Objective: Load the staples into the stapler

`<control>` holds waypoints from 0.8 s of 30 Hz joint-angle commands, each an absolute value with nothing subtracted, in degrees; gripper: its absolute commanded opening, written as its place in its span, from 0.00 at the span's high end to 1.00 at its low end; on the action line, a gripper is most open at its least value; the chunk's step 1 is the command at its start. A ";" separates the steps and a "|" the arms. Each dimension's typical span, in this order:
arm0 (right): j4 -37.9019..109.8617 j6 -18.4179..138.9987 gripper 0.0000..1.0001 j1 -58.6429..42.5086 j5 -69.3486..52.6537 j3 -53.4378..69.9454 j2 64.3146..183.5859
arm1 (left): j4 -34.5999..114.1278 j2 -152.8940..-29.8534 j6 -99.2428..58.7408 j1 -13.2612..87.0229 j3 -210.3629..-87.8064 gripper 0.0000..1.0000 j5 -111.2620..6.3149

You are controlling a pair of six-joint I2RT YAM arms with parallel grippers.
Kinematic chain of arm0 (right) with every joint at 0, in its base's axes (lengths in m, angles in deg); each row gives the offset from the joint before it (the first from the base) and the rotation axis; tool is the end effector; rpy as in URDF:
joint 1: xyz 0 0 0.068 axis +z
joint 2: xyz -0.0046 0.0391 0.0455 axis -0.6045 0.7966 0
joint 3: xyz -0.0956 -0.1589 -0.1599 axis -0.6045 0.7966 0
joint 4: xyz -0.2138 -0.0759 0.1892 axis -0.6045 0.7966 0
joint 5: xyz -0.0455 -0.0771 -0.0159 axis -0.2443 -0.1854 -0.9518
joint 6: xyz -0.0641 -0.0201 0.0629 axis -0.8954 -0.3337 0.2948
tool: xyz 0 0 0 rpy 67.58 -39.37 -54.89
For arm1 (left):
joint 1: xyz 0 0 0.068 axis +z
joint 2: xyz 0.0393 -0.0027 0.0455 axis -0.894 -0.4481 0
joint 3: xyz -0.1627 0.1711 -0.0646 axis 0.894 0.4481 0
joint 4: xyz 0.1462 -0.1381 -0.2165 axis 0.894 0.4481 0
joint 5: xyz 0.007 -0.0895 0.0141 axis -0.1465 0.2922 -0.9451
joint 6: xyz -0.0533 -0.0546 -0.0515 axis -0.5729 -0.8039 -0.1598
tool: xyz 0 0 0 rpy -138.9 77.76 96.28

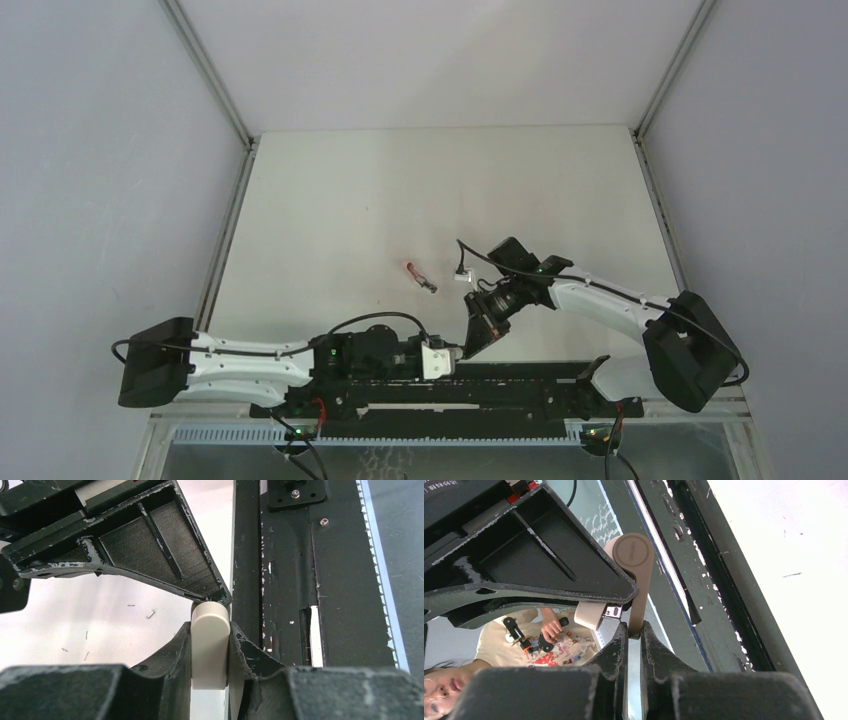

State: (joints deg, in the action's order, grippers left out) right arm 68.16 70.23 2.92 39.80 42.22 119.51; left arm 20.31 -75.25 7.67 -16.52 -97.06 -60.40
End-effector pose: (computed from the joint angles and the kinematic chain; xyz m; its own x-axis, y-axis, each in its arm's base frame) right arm 0.1670 0.2300 0.1188 -0.8512 -0.5053 -0.1419 -0.3722 0.3904 0.8420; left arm 0.0532 -0.3006 0.1374 0.2265 0.3331 -0.9153 0.9606 0.0794 0.2665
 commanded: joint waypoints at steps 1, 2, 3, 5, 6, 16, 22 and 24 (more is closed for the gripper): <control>66.92 69.06 1.00 0.55 37.81 41.88 119.27 | 19.15 -74.74 3.66 -16.70 -101.92 0.99 -60.54; 66.95 69.03 1.00 -0.27 37.35 42.07 119.21 | 18.96 -74.26 3.07 -16.70 -101.54 1.00 -60.60; 66.84 68.95 1.00 -1.09 36.98 42.31 119.14 | 18.60 -73.84 2.42 -16.69 -101.00 1.00 -60.72; 66.58 69.09 1.00 -2.46 36.05 42.71 119.07 | 17.90 -72.68 1.36 -16.69 -99.99 1.00 -61.25; 66.54 69.18 1.00 -3.05 35.35 43.01 119.07 | 17.81 -71.99 0.93 -16.69 -99.48 1.00 -61.71; 65.15 69.87 0.89 -7.28 33.59 45.23 119.07 | 15.28 -65.86 -0.78 -16.56 -95.41 1.00 -69.27; 58.03 75.76 0.72 -12.12 34.44 48.89 114.43 | 7.88 -61.14 -4.89 -14.74 -90.87 1.00 -76.77; 55.81 77.50 0.70 -12.61 34.13 49.69 112.88 | 5.26 -59.59 -7.06 -13.57 -89.86 1.00 -76.82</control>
State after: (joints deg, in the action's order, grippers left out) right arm 62.17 73.27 -11.35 35.95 48.80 117.06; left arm 15.23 -63.10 -2.13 -15.40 -92.20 -72.61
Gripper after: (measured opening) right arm 0.280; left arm 0.302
